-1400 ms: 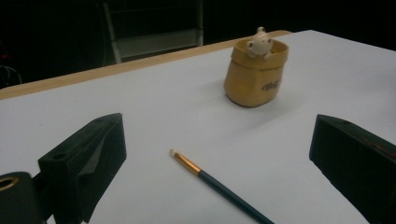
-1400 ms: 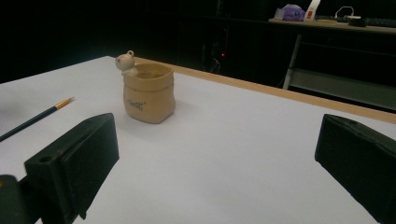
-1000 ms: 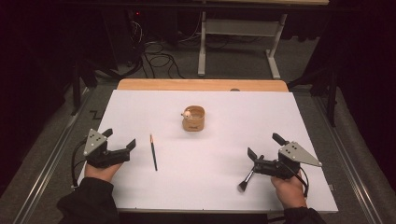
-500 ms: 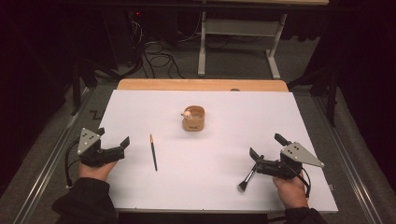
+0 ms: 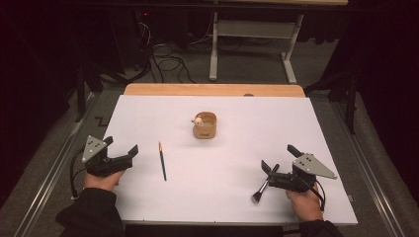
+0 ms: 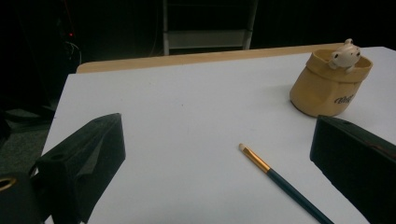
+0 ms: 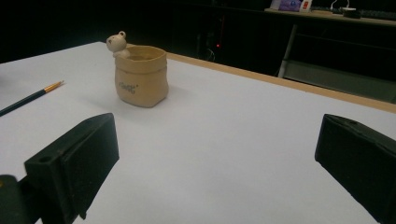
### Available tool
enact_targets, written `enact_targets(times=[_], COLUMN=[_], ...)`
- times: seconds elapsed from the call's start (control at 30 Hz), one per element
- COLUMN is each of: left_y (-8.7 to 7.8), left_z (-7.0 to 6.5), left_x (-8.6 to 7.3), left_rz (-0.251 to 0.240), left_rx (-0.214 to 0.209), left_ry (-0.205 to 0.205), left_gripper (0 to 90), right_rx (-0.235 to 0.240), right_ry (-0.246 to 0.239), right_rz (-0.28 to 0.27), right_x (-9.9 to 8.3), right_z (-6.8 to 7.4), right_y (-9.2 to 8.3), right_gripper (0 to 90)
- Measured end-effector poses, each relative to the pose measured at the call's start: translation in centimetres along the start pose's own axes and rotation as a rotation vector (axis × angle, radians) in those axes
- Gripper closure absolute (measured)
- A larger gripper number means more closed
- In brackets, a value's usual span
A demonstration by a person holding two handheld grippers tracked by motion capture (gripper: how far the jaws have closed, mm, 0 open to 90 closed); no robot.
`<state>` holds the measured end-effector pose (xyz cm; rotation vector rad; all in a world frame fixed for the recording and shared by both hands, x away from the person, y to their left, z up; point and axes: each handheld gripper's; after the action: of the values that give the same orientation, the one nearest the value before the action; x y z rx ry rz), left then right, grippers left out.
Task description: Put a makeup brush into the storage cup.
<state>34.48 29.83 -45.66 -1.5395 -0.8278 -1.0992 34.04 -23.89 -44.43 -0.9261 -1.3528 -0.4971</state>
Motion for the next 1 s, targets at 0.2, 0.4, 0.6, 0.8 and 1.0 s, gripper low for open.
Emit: enact_targets(times=[0.2,0.4,0.6,0.8,1.0], left_y=[0.7,1.7,1.9,2.1,2.5], left_z=[-0.3,-0.4,-1.0,-1.1,-0.9], left_x=[-0.3,0.0,1.9,3.3,3.4], left_rz=[0.065,0.179,0.257,0.341,0.413], left_rx=[0.007,0.018,0.04,0.024,0.025], left_ry=[0.015,0.008,0.072,0.051,0.033], left_gripper=[3.5,3.6,5.6,5.5,5.0], right_rx=[0.007,0.007,0.017,0.027,0.032], right_ry=[-0.009,-0.001,0.001,0.008,0.018], right_rz=[-0.007,-0.007,-0.007,-0.012,-0.029], right_x=[0.0,0.1,0.1,0.1,0.3], right_z=[0.1,0.1,0.2,0.1,0.1], right_y=[0.0,-0.1,0.0,-0.1,-0.4], right_gripper=[0.4,0.4,0.4,0.4,0.4])
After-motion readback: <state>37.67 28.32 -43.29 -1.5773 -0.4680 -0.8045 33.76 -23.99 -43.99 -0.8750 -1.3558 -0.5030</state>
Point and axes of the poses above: each handheld gripper's, and its own axes: y roughly forward along the jaws, x roughly out of its top, z roughly to its left, and after that the axes turned 5 degrees about x, right-handed
